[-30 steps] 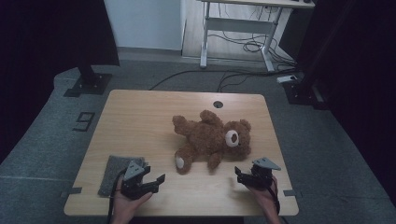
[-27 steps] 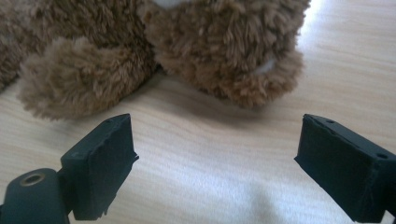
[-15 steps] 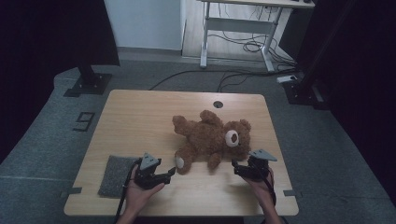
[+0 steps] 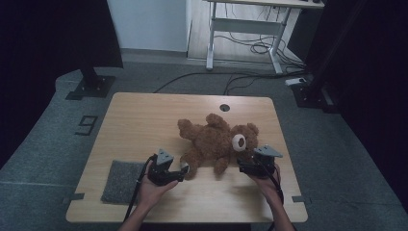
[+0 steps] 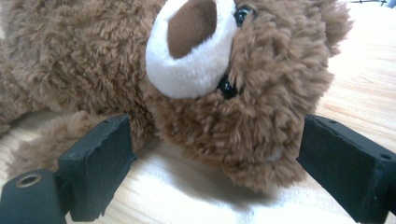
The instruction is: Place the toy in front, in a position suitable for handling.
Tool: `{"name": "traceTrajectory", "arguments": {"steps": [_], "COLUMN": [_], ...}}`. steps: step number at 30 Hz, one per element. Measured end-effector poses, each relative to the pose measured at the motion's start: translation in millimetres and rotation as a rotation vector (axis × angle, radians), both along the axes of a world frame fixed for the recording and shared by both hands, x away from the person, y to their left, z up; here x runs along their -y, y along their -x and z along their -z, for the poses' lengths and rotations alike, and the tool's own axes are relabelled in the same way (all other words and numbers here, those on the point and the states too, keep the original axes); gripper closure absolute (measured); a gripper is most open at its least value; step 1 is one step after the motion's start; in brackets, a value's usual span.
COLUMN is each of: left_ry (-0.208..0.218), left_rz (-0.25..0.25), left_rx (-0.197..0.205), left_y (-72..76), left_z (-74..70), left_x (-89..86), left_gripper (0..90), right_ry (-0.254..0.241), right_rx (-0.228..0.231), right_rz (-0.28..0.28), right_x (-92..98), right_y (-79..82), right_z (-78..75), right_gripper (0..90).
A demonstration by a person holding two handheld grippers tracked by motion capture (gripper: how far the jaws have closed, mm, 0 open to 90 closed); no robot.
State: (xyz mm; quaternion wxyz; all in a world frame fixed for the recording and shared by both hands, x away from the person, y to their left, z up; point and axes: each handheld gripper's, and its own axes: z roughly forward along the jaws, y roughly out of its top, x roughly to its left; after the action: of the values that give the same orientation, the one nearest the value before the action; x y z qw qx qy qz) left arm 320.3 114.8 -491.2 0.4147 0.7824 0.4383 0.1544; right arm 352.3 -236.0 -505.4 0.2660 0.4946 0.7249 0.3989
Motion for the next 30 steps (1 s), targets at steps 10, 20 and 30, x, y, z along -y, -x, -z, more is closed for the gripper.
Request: {"name": "traceTrajectory", "arguments": {"steps": [10,20,30], "left_ry": [-0.018,-0.037,-0.056], "left_rz": [0.015,0.023,0.018], "left_rx": [-0.009,-0.029,-0.05], "left_y": [-14.6,-26.7,-37.9], "left_z": [0.1,9.6,21.6], "left_x": [13.9,26.9,39.1], "left_gripper": [27.5,27.1,26.7], "right_ry": [-0.013,-0.033,-0.055], "right_rx": [-0.018,-0.049,-0.076], "right_rz": [0.005,0.003,-0.002], "right_x": [4.3,10.6,13.8], "right_y": [-13.9,-29.6,-37.4], "right_z": [-3.5,1.0,10.4], "right_gripper": [7.9,1.8,0.0]}}
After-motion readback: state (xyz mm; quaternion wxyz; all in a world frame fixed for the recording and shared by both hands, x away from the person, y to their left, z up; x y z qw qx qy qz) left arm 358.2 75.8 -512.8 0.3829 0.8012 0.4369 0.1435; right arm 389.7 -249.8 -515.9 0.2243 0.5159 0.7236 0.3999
